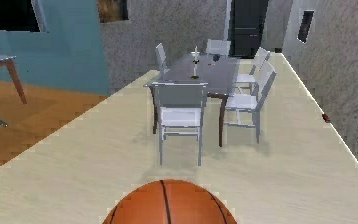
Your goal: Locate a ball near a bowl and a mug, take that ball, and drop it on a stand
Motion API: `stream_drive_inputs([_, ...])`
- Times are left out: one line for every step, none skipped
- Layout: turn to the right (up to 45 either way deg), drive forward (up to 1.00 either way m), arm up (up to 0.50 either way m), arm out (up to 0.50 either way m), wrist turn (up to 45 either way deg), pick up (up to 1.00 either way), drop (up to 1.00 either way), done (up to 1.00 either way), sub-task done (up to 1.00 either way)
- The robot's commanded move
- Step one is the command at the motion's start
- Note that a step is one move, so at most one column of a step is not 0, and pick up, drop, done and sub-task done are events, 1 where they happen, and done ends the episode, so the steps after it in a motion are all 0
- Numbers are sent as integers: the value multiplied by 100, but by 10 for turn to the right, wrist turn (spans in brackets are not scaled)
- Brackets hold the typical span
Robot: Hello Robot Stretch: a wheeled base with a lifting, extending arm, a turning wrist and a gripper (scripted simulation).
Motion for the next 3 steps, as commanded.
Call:
stream_drive_inputs([0, 0, 0, 46, 0, 0, 0, 0, 0])
stream_drive_inputs([0, 0, 0, 0, 450, 0, 0, 0, 0])
stream_drive_inputs([0, 0, 0, 0, 450, 0, 0, 0, 0])
